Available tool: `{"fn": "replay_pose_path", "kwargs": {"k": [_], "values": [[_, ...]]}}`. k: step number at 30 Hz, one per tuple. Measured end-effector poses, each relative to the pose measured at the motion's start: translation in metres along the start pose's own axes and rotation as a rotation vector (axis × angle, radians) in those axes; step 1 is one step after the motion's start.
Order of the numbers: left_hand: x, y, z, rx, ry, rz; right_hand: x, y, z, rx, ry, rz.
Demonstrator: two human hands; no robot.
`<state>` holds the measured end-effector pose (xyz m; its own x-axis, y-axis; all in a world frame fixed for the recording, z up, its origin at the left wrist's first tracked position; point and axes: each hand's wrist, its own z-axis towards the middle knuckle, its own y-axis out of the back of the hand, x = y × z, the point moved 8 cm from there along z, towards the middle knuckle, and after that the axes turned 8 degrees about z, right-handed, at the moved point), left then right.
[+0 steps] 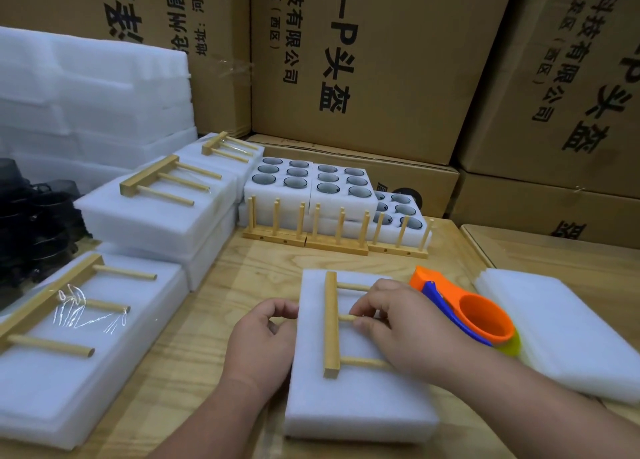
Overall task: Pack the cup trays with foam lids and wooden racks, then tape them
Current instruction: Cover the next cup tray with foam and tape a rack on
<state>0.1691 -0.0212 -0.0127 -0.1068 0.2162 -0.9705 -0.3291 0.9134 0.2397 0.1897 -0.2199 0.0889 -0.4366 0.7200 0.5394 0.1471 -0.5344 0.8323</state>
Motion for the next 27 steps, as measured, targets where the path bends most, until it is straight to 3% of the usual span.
{"fn": "replay_pose_path", "kwargs": {"k": [6,9,12,17,21,27], "values": [[0.002,-0.002,0.002,0.011,-0.025,-0.022,-0.005,0.004,-0.002,-0.014,-0.002,0.036],[0.001,-0.001,0.003,0.013,-0.071,-0.06,-0.018,0.03,-0.003,-0.167,0.001,0.048],[-0.005,0.001,0.0,-0.01,-0.109,-0.103,-0.05,0.062,-0.005,-0.327,-0.167,-0.076],[-0.006,-0.002,0.002,0.012,-0.111,-0.134,-0.108,0.075,-0.018,-0.181,-0.569,-0.425],[-0.005,-0.003,0.002,0.019,-0.104,-0.126,-0.121,0.065,-0.026,-0.08,-0.621,-0.528],[-0.001,-0.001,0.001,0.026,-0.096,-0.104,-0.126,0.049,-0.032,0.027,-0.629,-0.331]]}}
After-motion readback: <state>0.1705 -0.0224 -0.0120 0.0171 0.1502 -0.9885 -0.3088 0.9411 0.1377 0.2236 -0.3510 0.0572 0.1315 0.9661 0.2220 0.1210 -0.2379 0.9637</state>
